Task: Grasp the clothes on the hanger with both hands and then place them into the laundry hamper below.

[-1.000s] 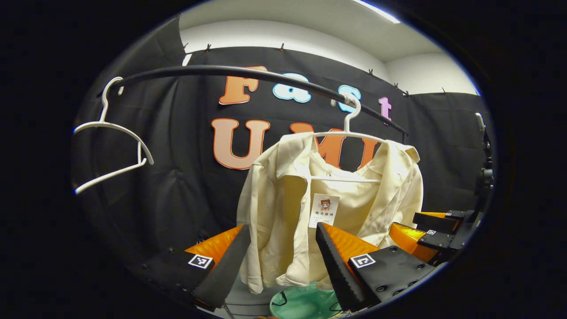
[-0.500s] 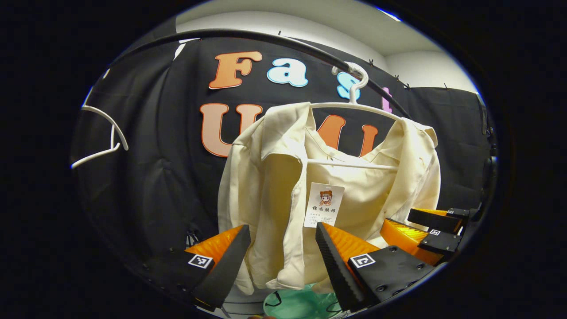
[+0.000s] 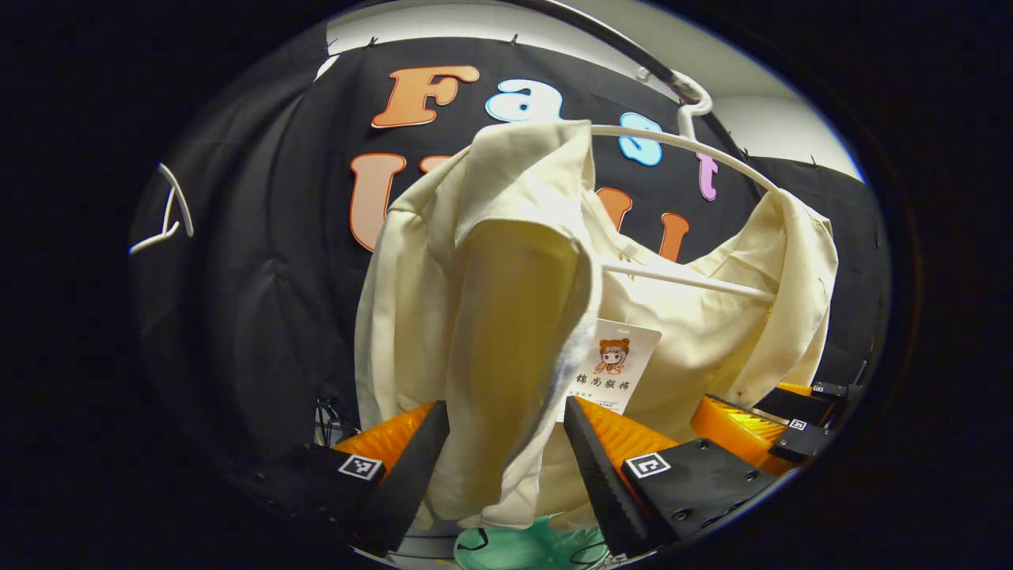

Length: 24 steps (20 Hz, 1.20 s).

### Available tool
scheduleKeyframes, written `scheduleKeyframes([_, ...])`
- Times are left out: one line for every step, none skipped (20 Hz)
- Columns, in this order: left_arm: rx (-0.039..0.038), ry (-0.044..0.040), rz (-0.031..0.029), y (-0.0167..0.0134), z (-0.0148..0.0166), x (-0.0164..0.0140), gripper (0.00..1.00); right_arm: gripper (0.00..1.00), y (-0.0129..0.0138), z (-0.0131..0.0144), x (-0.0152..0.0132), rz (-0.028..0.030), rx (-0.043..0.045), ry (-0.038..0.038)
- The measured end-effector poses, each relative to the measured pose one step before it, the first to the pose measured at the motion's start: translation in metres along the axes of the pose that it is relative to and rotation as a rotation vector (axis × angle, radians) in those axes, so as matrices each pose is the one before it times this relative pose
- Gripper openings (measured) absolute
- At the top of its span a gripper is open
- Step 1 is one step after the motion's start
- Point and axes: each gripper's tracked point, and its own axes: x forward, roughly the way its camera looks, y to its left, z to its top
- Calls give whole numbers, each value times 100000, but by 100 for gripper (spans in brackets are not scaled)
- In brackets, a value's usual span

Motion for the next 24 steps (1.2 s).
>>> scheduleKeyframes([-1705,-499,463,128,156,408,87,87,43,65,126,790,188,-107])
scheduleKeyframes([-910,-467,237,231,175,294,78,83,-73,85,105,333,-228,-19])
scheduleKeyframes([-168,-286,262,112,155,207,49,73,92,-19,100,268,-580,99])
scheduleKeyframes([1095,35,333,197,-38,299,53,69,-124,-205,-106,162,-774,-86])
scheduleKeyframes([2046,822,198,128,-195,-24,31,58,-250,-35,-21,-411,-792,-273])
scheduleKeyframes([2009,956,155,170,-63,222,18,53,-157,60,-109,-271,-428,-123])
scheduleKeyframes([1074,699,-1092,-203,-50,70,17,42,29,8,-213,140,209,190])
scheduleKeyframes([472,482,-1907,-351,-45,-73,16,37,-11,115,-218,333,642,88])
scheduleKeyframes([1566,-731,-2184,-181,166,-170,15,28,-106,233,-94,11,666,42])
scheduleKeyframes([737,-1583,1329,135,23,-298,15,23,-100,143,-144,-125,659,166])
scheduleKeyframes([877,-1220,-243,199,534,-638,8,15,94,137,-70,241,571,337])
scheduleKeyframes([-214,-1035,750,389,432,-316,8,13,-78,237,-166,273,178,494])
scheduleKeyframes([-617,149,-1162,-44,409,-551,7,8,-128,261,-297,29,-73,357])
scheduleKeyframes([-639,168,-733,154,204,-304,7,7,-52,279,-318,396,-60,-150])
scheduleKeyframes([70,-434,968,540,502,-457,7,5,-39,348,-516,415,-131,-235])
scheduleKeyframes([484,-1189,1065,578,767,-549,7,4,-108,318,-527,252,-140,-136])
scheduleKeyframes([365,-1753,1085,645,865,-498,7,3,-41,269,-682,-122,72,-214])
scheduleKeyframes([476,-1805,1478,487,543,-655,7,3,126,606,-680,487,333,-587])
scheduleKeyframes([-61,-1481,1739,573,519,-741,7,2,197,648,-539,505,241,-911])
scheduleKeyframes([-637,-1778,316,528,742,-696,7,2,-204,746,-550,-8,-197,-1473])
scheduleKeyframes([-300,-1029,602,428,528,-411,7,1,-279,951,-636,-288,-762,-2108])
scheduleKeyframes([236,-998,884,670,785,-360,7,0,-336,848,-512,-375,-1134,-1430])
scheduleKeyframes([741,-1450,1270,574,720,-364,7,0,-294,702,-565,-85,-730,-1258])
scheduleKeyframes([735,-1211,1215,554,715,-260,7,0,-301,791,-413,-7,-386,-1293])
